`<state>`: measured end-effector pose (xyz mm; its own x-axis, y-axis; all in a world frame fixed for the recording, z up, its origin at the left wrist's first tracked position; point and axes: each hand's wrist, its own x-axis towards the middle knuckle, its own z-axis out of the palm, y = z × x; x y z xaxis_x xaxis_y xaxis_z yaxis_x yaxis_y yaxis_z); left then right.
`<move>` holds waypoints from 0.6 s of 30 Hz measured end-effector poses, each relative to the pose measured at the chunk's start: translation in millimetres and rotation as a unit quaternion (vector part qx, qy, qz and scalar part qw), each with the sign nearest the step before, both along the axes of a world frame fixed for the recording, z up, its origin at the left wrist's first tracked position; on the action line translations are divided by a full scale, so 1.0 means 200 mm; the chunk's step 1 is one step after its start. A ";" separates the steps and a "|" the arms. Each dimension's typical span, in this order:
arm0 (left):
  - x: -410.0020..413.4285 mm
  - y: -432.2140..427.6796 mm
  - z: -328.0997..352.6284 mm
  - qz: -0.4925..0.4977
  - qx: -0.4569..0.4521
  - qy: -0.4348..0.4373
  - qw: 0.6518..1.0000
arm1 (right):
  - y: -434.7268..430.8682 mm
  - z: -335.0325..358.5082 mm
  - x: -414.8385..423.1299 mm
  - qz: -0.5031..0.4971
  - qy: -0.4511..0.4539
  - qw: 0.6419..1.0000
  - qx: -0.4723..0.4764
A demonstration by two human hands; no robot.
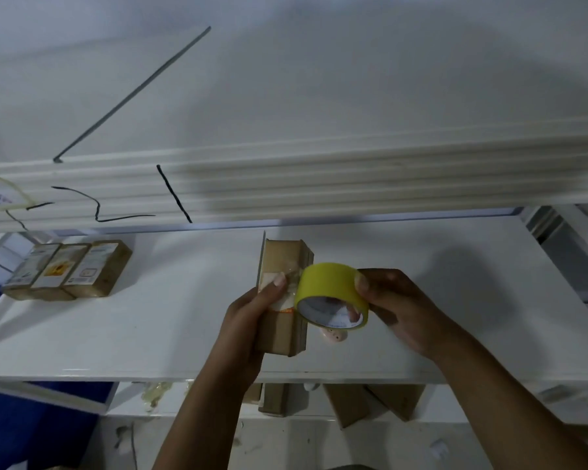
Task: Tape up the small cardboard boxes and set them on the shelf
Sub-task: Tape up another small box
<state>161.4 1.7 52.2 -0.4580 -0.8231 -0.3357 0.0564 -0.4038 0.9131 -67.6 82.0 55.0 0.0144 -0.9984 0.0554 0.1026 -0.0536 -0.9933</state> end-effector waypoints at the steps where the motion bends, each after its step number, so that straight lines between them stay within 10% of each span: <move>1: 0.01 -0.01 0.00 0.001 0.020 0.011 1.000 | -0.01 -0.01 0.01 -0.017 0.004 1.000 -0.003; 11: -0.01 0.01 -0.04 -0.024 0.075 0.151 0.985 | -0.14 0.01 -0.02 -0.133 0.348 0.928 0.019; 18: 0.02 -0.10 -0.04 -0.059 -0.032 -0.048 0.997 | -0.20 -0.01 0.02 -0.117 0.381 0.915 0.063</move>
